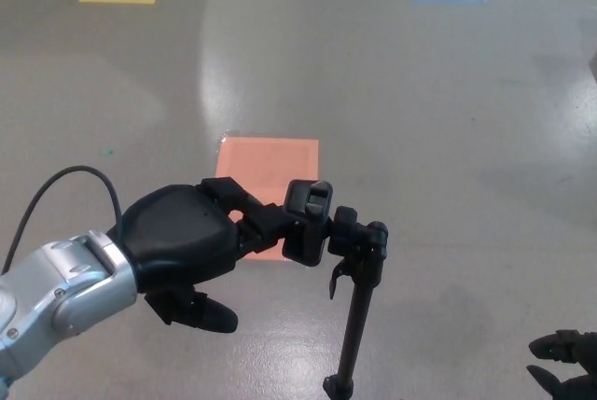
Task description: The robot uses its left hand to grab the top of a phone stand kept on the floor and tilt it upwards to adjust its angle
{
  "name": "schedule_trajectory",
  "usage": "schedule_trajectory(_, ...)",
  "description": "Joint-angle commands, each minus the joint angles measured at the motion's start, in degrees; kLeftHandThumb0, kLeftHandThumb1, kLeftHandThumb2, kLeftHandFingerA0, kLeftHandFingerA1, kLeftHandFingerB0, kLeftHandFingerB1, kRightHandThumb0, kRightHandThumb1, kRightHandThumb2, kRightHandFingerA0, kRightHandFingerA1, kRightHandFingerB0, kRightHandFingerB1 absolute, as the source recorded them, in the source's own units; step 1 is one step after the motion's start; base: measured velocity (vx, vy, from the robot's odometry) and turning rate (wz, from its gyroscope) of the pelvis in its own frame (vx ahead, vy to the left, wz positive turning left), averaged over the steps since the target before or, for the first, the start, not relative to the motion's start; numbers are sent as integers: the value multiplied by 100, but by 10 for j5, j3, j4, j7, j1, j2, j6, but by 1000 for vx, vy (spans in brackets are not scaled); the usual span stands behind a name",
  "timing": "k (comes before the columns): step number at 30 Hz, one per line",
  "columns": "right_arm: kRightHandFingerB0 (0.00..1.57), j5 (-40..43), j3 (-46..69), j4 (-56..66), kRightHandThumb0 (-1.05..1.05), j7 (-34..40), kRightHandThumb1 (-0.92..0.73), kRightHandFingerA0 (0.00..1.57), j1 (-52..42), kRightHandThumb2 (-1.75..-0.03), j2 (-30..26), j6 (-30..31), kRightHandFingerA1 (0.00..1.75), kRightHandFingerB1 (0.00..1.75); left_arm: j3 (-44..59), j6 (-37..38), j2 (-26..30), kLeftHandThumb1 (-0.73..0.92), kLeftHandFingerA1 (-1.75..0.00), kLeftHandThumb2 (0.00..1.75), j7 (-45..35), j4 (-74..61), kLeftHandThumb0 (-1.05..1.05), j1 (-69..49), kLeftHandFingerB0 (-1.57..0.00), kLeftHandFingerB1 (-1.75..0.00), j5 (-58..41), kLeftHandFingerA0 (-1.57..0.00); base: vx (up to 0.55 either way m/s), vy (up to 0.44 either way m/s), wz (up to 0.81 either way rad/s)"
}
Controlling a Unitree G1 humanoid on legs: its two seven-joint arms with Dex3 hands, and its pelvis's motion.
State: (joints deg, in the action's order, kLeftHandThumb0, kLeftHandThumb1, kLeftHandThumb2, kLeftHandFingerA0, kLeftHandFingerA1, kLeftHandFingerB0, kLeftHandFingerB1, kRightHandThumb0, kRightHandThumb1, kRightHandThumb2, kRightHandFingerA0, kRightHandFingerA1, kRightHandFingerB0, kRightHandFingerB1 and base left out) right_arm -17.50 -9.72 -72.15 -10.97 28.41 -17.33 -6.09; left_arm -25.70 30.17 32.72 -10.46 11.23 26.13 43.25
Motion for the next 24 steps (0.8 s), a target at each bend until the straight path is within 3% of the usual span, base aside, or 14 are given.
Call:
schedule_trajectory(1, 20, 4, 4, -4, -60, -4, -84, 24, 7, -65, -10, 4, 36, 30, 4, -30, -2, 59, -46, 93, -108, -6, -89, -5, -5, -21, -86, -31, 0, 0, 0)
schedule_trajectory(4, 19, 3, 3, -4, -61, -6, -84, 23, 12, -65, -10, 6, 36, 30, 8, -25, -1, 59, -47, 95, -108, -1, -87, -1, -4, -21, -90, -31, 0, 0, 0)
schedule_trajectory(5, 19, 3, 2, -4, -61, -7, -84, 21, 14, -65, -9, 9, 35, 30, 11, -27, -1, 70, -33, 62, -113, 0, -84, 0, -7, -23, -97, -34, 0, 0, 0)
schedule_trajectory(8, 20, 1, 1, -4, -61, -6, -84, 22, 15, -65, -9, 10, 35, 30, 15, -31, -4, 69, -33, 62, -123, -2, -83, -1, -7, -22, -112, -34, 0, 0, 0)
schedule_trajectory(9, 20, -1, -1, -4, -60, -5, -85, 22, 16, -65, -9, 12, 35, 30, 18, -31, -5, 57, -46, 92, -128, -1, -83, 1, -4, -22, -121, -29, 0, 0, 0)
schedule_trajectory(19, 20, -4, -5, -5, -59, -5, -84, 23, 22, -65, -7, 8, 35, 30, 43, -30, -15, 58, -48, 93, -116, 6, -84, -1, -4, -20, -130, -34, 0, 0, 0)
schedule_trajectory(20, 21, -3, -4, -5, -59, -6, -85, 22, 23, -65, -6, 12, 35, 30, 47, -32, -17, 71, -33, 62, -105, 4, -81, -2, -6, -22, -123, -36, 0, 0, 0)
schedule_trajectory(21, 21, -2, -4, -5, -59, -6, -85, 22, 24, -65, -6, 13, 35, 30, 48, -32, -18, 71, -33, 62, -102, 4, -81, -3, -6, -22, -121, -36, 0, 0, 0)
schedule_trajectory(22, 20, -1, -3, -5, -59, -8, -84, 23, 24, -65, -6, 13, 35, 30, 58, -36, -22, 56, -44, 96, -80, 5, -79, -3, 0, -23, -112, -12, 0, 0, 0)
schedule_trajectory(24, 20, -1, -3, -5, -59, -10, -85, 23, 24, -65, -7, 12, 35, 30, 66, -40, -26, 57, -38, 96, -68, 6, -80, -1, 0, -20, -106, -2, 0, 0, 0)
